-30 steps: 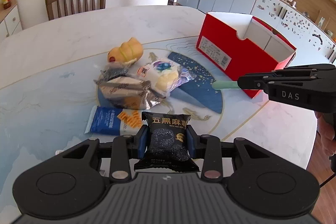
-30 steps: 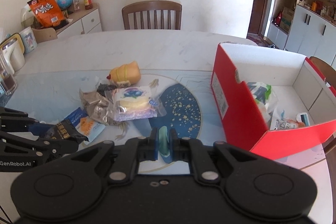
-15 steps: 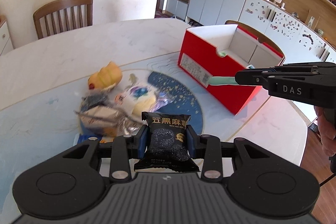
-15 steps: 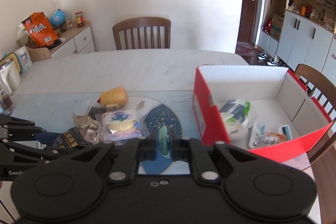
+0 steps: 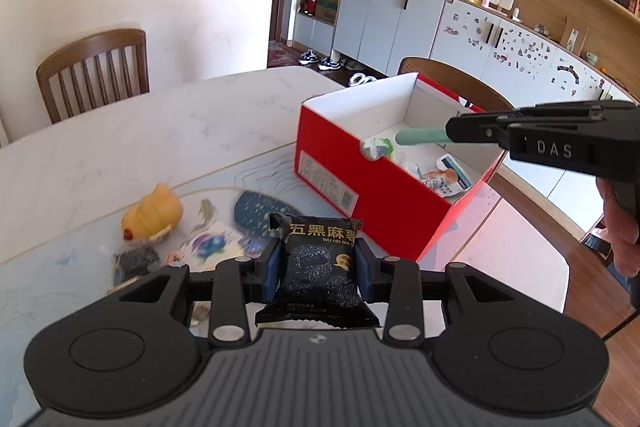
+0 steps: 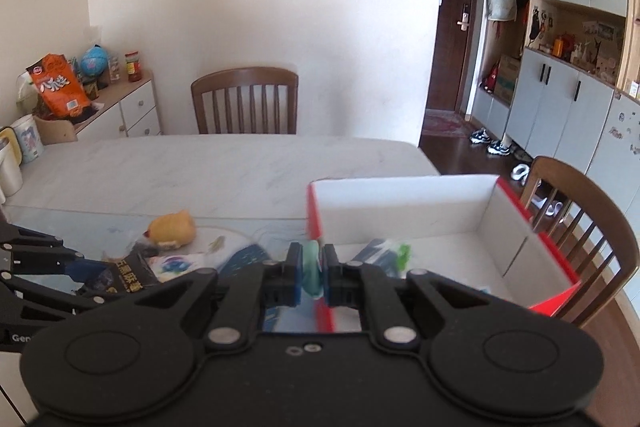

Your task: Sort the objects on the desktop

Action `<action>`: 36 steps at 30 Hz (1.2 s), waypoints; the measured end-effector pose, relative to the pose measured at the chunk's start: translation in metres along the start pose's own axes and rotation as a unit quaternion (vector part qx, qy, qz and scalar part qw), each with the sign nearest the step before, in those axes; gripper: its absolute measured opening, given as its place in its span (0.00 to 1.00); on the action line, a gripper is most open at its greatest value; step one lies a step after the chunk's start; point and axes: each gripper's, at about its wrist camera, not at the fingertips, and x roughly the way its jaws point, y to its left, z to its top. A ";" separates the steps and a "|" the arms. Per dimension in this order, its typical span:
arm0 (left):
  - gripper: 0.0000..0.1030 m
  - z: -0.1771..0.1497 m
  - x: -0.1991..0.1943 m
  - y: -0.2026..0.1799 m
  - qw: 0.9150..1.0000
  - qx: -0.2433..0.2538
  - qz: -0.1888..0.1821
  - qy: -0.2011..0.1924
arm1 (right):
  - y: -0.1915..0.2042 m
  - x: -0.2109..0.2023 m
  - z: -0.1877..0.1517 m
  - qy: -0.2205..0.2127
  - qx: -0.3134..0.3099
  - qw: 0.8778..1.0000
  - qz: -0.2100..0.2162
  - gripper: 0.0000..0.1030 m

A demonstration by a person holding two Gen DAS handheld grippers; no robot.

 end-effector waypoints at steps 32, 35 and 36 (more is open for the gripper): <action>0.35 0.084 0.110 -0.113 0.997 0.074 -0.019 0.020 | -0.145 0.043 0.004 0.014 0.018 1.000 -0.013 0.08; 0.35 0.088 0.121 -0.119 0.996 0.081 -0.023 0.032 | -0.152 0.049 0.002 0.019 0.018 1.000 -0.014 0.08; 0.35 0.090 0.126 -0.121 0.995 0.085 -0.025 0.039 | -0.154 0.052 0.002 0.021 0.017 1.000 -0.014 0.08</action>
